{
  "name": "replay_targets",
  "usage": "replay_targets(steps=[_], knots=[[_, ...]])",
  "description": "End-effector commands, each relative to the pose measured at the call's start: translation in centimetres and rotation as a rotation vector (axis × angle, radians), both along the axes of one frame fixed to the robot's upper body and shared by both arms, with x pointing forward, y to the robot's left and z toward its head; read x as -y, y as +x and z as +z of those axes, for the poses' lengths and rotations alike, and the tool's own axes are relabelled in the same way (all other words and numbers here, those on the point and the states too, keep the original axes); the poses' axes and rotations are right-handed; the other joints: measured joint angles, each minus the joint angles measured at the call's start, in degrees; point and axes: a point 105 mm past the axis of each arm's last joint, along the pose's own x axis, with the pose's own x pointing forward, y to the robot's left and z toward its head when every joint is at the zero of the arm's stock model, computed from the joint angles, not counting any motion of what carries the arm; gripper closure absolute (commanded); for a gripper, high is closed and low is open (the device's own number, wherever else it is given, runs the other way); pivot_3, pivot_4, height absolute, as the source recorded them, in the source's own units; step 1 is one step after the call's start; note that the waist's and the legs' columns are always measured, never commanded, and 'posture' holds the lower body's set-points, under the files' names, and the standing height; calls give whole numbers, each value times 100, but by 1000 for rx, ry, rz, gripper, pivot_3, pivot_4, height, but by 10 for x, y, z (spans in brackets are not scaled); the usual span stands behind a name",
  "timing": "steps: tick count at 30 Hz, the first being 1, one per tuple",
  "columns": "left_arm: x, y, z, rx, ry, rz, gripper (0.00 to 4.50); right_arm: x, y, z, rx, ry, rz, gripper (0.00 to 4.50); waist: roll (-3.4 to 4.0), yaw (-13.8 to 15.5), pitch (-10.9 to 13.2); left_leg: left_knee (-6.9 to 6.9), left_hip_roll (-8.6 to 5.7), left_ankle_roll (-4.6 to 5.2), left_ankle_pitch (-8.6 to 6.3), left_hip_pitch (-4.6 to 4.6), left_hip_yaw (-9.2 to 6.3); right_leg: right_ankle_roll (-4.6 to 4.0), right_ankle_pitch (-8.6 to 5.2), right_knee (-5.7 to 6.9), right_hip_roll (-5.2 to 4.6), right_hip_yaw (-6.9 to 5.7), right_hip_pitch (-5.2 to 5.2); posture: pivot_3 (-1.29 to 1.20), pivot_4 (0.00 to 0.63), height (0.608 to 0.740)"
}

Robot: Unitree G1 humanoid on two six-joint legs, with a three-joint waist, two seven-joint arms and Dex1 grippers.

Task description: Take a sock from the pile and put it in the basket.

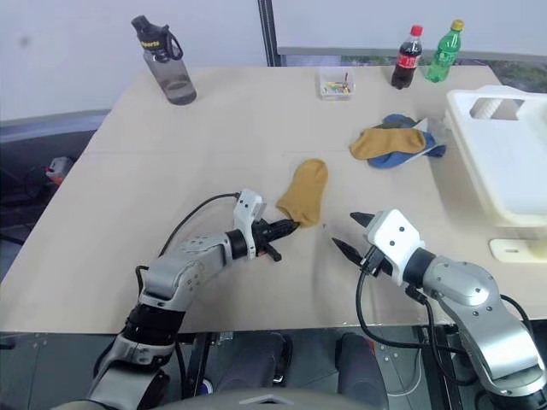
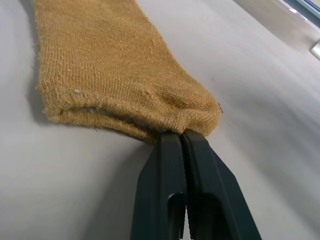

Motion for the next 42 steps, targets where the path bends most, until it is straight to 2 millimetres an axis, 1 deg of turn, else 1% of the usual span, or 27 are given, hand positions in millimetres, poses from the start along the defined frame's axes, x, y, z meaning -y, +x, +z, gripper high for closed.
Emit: replay_targets(steps=[1,4,5,7,9,10,11,14,15,16,17,19,21,23,25,27,30,34,37,39,40,41,42], knots=[[-14,-2,9,53,-4,-62,4469,1,-2,12,54,-5,-7,1672,0,-15,0,0,0,0,0,0,0,0,0,0,1,-1,0,0,150,740],[-39,-15,23,89,-20,-215,4469,0,-2,11,50,2,0,1672,2,-67,1,-3,8,0,0,0,5,-1,-1,1,8,3,-6,0,150,740],[-51,-19,26,102,0,-270,4469,-1,-2,10,49,3,4,1672,3,-80,2,-4,9,-1,1,0,4,-2,-1,1,9,3,-8,0,150,740],[-75,-20,32,122,57,-337,4469,-2,-2,10,47,5,13,1672,3,-83,2,-6,9,-2,1,-2,4,-3,-1,1,9,3,-11,0,150,740],[-96,-13,34,139,131,-348,4469,-4,0,9,47,9,24,1672,4,-84,2,-6,9,1,-1,-2,6,-3,-1,1,9,2,-10,0,150,740],[-105,-6,33,150,172,-325,4469,-5,1,9,49,11,30,1672,4,-78,2,-6,7,3,-2,-2,5,-2,-1,1,8,2,-10,0,150,740],[-111,-1,33,158,198,-310,4469,-6,1,9,51,12,34,1672,3,-41,2,-5,7,5,-2,-2,4,-2,-1,-1,7,1,-8,0,150,740],[-120,6,35,135,189,-288,3701,-8,3,9,53,19,45,1672,3,-9,2,-2,3,6,-3,-3,1,-1,0,-4,4,-3,-5,0,150,740],[-122,9,35,144,199,-248,3283,-9,4,9,53,21,49,1672,3,-15,2,-2,3,5,-3,-3,0,-1,0,-5,3,-3,-5,0,150,740],[-124,12,34,151,205,-206,2989,-10,4,10,52,22,52,1672,2,-19,2,-3,3,5,-3,-4,0,-1,0,-5,3,-3,-6,0,150,740],[-127,12,34,142,203,-166,2403,-10,4,9,52,23,55,1672,1,-20,3,-3,3,4,-2,-6,0,-1,0,-5,2,-2,-8,0,150,740],[-130,6,32,120,198,-120,1561,-10,4,9,51,25,60,1672,0,-51,4,-4,3,-11,6,-14,0,-1,0,-5,1,-1,-19,0,150,740],[-132,-3,31,86,181,-44,1561,-11,3,8,45,25,68,1672,0,-106,4,-11,4,-17,9,-15,3,-1,0,-5,0,5,-24,0,150,740],[-131,-12,35,53,129,32,1561,-12,4,7,40,28,76,1672,-2,-138,5,-12,6,-4,1,-15,-1,-1,0,-5,-3,4,-25,0,150,740],[-128,-19,38,35,99,82,1561,-13,5,7,35,34,84,1672,-2,-140,6,-12,5,5,-4,-14,-3,-1,0,-2,-2,1,-24,0,150,740],[-120,-26,39,39,85,100,1561,-14,6,7,31,36,90,1672,-2,-134,6,-11,6,6,-4,-9,-5,-1,0,-1,-2,0,-19,0,150,740],[-108,-28,31,41,73,179,1561,-15,9,5,27,36,100,1672,-2,-120,5,-8,6,5,-3,0,-6,-1,0,-1,-1,-2,-6,0,150,740],[-102,-25,20,22,75,258,1561,-14,10,6,29,33,105,1672,-3,-110,5,-6,5,3,-2,2,-5,-1,0,0,0,-2,-4,0,150,740],[-96,-21,10,15,83,275,2339,-13,11,6,31,26,103,1672,-2,-99,5,-6,5,3,-2,2,-3,-1,0,-1,1,-1,-4,0,150,740],[-93,-18,7,16,76,272,3331,-13,11,6,33,24,101,1672,-3,-89,4,-6,4,2,-2,2,-1,-1,0,-1,0,1,-3,0,150,740],[-93,-15,7,21,73,273,3487,-13,11,7,35,23,99,1672,-3,-72,4,-6,3,2,-2,3,0,-1,0,-1,0,2,-3,0,150,740],[-94,-14,7,29,71,270,4132,-12,11,7,37,23,99,1672,-2,-61,4,-6,3,2,-2,3,0,-1,0,-1,0,1,-3,0,150,740],[-95,-12,9,38,65,265,4372,-12,11,7,38,22,97,1672,-3,-46,4,-6,2,2,-2,2,-1,-1,0,-1,0,0,-3,0,150,740]])
